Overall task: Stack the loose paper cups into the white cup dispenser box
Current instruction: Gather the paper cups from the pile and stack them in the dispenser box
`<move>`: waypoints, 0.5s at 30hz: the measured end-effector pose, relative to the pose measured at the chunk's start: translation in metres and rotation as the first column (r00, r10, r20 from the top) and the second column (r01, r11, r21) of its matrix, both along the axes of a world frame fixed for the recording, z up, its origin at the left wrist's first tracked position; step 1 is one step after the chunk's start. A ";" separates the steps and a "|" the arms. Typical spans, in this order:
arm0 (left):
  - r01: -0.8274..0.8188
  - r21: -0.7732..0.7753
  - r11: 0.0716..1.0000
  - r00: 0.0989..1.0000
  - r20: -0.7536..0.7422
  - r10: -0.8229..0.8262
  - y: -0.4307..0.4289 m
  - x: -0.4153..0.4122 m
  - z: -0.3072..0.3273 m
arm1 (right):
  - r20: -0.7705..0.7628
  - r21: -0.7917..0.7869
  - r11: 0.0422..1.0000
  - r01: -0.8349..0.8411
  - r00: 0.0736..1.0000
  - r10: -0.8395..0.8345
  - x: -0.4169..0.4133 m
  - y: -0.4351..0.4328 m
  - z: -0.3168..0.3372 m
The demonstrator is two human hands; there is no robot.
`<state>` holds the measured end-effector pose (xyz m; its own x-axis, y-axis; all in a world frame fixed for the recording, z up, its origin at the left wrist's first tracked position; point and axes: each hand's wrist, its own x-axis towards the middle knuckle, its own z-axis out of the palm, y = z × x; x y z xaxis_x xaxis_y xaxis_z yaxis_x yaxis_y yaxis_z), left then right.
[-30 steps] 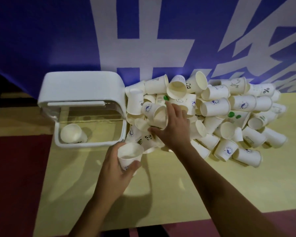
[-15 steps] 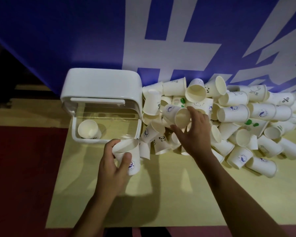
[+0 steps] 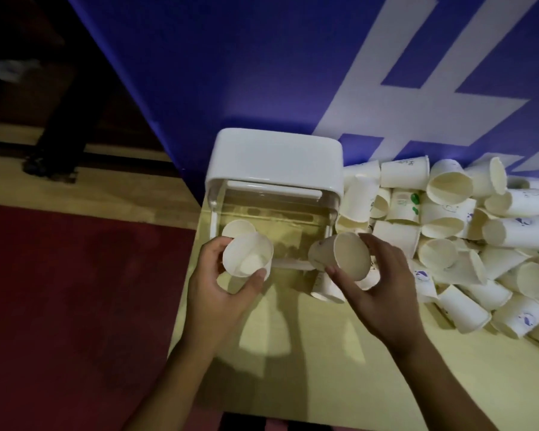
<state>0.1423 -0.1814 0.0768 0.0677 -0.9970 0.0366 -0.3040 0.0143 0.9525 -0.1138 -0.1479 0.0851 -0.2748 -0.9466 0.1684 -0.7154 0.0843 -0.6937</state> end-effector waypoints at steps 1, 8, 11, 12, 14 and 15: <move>0.004 -0.009 1.000 1.000 -0.005 -0.004 -0.005 0.007 -0.001 | 0.005 -0.004 1.000 -0.016 1.000 0.016 0.009 -0.002 -0.003; 0.068 -0.051 0.996 0.996 0.063 -0.065 -0.041 0.038 -0.019 | -0.006 0.003 0.998 -0.056 0.998 0.056 0.053 -0.013 -0.012; 0.097 -0.061 0.993 0.995 0.040 -0.094 -0.053 0.039 -0.028 | -0.010 0.016 0.998 -0.054 0.998 0.054 0.061 -0.019 -0.011; 0.103 -0.059 0.993 0.994 0.034 -0.101 -0.057 0.039 -0.031 | -0.017 0.021 0.998 -0.055 0.998 0.055 0.062 -0.020 -0.012; 0.105 -0.045 0.993 0.994 0.021 -0.104 -0.063 0.038 -0.038 | -0.027 0.039 0.998 -0.055 0.998 0.056 0.064 -0.023 -0.012; 0.106 -0.035 0.994 0.994 0.014 -0.105 -0.066 0.037 -0.042 | -0.030 0.047 0.997 -0.054 0.998 0.055 0.064 -0.024 -0.013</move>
